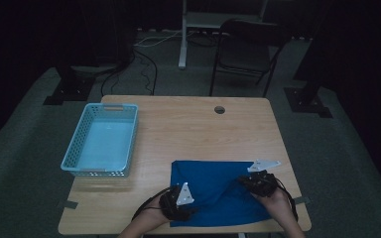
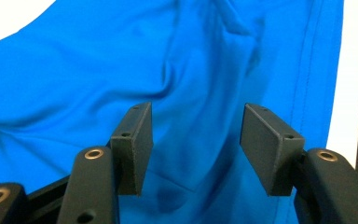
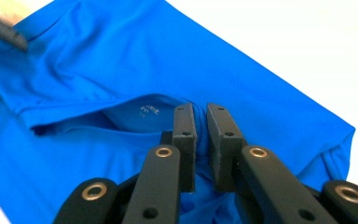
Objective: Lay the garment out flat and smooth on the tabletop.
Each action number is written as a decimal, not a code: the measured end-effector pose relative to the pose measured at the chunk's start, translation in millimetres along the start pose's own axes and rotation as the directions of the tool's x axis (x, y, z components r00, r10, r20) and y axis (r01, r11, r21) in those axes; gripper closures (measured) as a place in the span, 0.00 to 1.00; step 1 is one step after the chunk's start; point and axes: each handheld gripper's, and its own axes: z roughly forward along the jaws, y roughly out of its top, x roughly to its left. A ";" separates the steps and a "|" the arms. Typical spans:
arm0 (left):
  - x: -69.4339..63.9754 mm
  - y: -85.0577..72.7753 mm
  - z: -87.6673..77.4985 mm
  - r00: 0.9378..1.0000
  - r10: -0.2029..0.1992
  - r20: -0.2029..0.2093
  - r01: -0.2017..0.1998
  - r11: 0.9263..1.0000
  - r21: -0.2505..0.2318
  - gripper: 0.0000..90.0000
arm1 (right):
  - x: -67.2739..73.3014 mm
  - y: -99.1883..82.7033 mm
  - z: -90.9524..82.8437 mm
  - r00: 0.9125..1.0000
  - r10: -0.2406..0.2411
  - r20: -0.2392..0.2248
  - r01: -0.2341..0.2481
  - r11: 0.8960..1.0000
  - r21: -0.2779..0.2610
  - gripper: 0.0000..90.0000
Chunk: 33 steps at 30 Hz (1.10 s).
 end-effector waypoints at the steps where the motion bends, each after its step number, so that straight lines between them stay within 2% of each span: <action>1: -0.6 0.3 1.8 1.000 0.001 -0.004 -0.001 1.000 0.006 0.50 | -3.2 2.7 2.9 1.000 0.009 0.002 -0.009 1.000 0.006 0.92; 3: -1.1 0.9 3.9 1.000 0.015 -0.013 -0.015 1.000 0.026 0.54 | -9.4 7.1 9.1 1.000 0.028 0.003 -0.028 1.000 0.014 0.92; 4: -1.1 0.9 3.9 1.000 0.015 -0.013 -0.015 1.000 0.026 0.62 | -10.7 8.0 10.6 0.999 0.032 0.002 -0.032 0.999 0.016 0.92; 5: -2.1 1.5 5.8 0.998 0.036 -0.049 -0.034 0.998 0.046 0.77 | -12.3 9.1 12.5 0.999 0.033 0.005 -0.033 0.999 0.021 0.92; 6: -2.1 1.8 5.5 0.997 0.040 -0.070 -0.038 0.999 0.034 0.87 | -13.5 10.1 14.2 0.999 0.038 0.007 -0.038 0.999 0.025 0.92; 7: -1.2 2.7 4.4 0.997 0.037 -0.072 -0.036 0.999 0.024 0.98 | -14.6 10.9 15.7 0.999 0.042 0.005 -0.042 0.999 0.030 0.92; 9: 0.6 4.5 2.2 0.994 0.044 -0.102 -0.044 0.999 0.007 0.98 | -16.6 12.1 18.3 0.999 0.043 0.009 -0.044 0.998 0.040 0.92; 10: 0.6 4.5 2.2 0.994 0.044 -0.102 -0.044 0.999 0.007 0.98 | -16.6 12.1 18.3 0.999 0.043 0.009 -0.044 0.998 0.040 0.92; 11: 8.6 7.4 -0.2 0.993 -0.007 -0.117 0.003 0.999 -0.035 0.98 | -21.8 14.3 20.8 0.998 0.060 0.008 -0.060 0.997 0.040 0.92; 12: 14.9 9.2 -0.9 0.988 -0.046 -0.148 0.038 0.998 -0.055 0.98 | -23.3 14.9 21.5 0.998 0.069 0.012 -0.069 0.997 0.037 0.92; 13: 20.4 10.6 -1.2 0.984 -0.079 -0.160 0.069 0.995 -0.067 0.98 | -26.9 16.8 23.3 0.995 0.093 0.018 -0.094 0.995 0.035 0.92; 14: 30.1 12.1 -0.8 0.972 -0.143 -0.185 0.128 0.988 -0.091 0.98 | -30.3 18.4 24.8 0.994 0.110 0.023 -0.111 0.993 0.031 0.91; 15: 38.5 12.8 -0.1 0.958 -0.207 -0.197 0.190 0.976 -0.103 0.98 | -36.0 21.0 26.8 0.988 0.152 0.032 -0.153 0.988 0.015 0.88; 16: 45.6 12.7 0.6 0.949 -0.254 -0.189 0.237 0.966 -0.107 0.96 | -41.2 23.0 27.8 0.981 0.188 0.046 -0.188 0.982 0.000 0.81; 17: 54.9 11.8 2.6 0.931 -0.322 -0.173 0.305 0.945 -0.119 0.83 | -45.2 24.2 28.2 0.974 0.219 0.051 -0.219 0.976 -0.010 0.71; 18: 60.1 11.2 4.0 0.921 -0.351 -0.167 0.336 0.935 -0.110 0.70 | -51.7 25.8 28.6 0.960 0.274 0.049 -0.274 0.962 -0.018 0.63; 19: 63.8 10.2 4.9 0.922 -0.363 -0.136 0.352 0.930 -0.104 0.69 | -56.1 25.9 28.4 0.950 0.311 0.040 -0.311 0.950 -0.019 0.60; 20: 65.0 9.4 5.7 0.923 -0.369 -0.112 0.358 0.928 -0.108 0.65 | -59.0 24.9 28.2 0.942 0.334 0.026 -0.334 0.943 -0.019 0.57; 21: 64.5 9.1 6.3 0.922 -0.369 -0.117 0.358 0.928 -0.104 0.62 | -60.6 23.5 28.2 0.938 0.346 0.004 -0.346 0.938 -0.012 0.55; 24: 60.4 8.9 7.0 0.926 -0.365 -0.092 0.358 0.930 -0.080 0.57 | -57.9 15.6 28.2 0.942 0.335 -0.018 -0.334 0.942 0.031 0.51; 26: 57.9 8.6 6.6 0.926 -0.368 -0.081 0.363 0.929 -0.067 0.57 | -53.5 9.3 26.6 0.945 0.326 -0.036 -0.324 0.945 0.050 0.48; 27: 57.5 8.0 6.8 0.925 -0.374 -0.064 0.371 0.927 -0.050 0.55 | -51.2 4.9 25.1 0.947 0.317 -0.045 -0.315 0.948 0.053 0.47; 28: 57.4 7.6 8.0 0.925 -0.377 -0.052 0.376 0.926 -0.030 0.52 | -48.4 -0.4 22.9 0.946 0.318 -0.062 -0.314 0.948 0.056 0.46; 30: 57.1 6.3 11.1 0.926 -0.373 -0.059 0.374 0.928 0.007 0.52 | -44.4 -8.5 20.9 0.944 0.321 -0.076 -0.315 0.946 0.080 0.45; 31: 57.1 5.6 12.8 0.925 -0.375 -0.063 0.377 0.926 0.016 0.52 | -42.1 -12.3 20.9 0.945 0.316 -0.082 -0.309 0.947 0.090 0.45; 33: 55.8 4.2 14.4 0.928 -0.365 -0.076 0.367 0.930 0.014 0.52 | -36.7 -18.8 21.3 0.950 0.300 -0.087 -0.290 0.951 0.112 0.49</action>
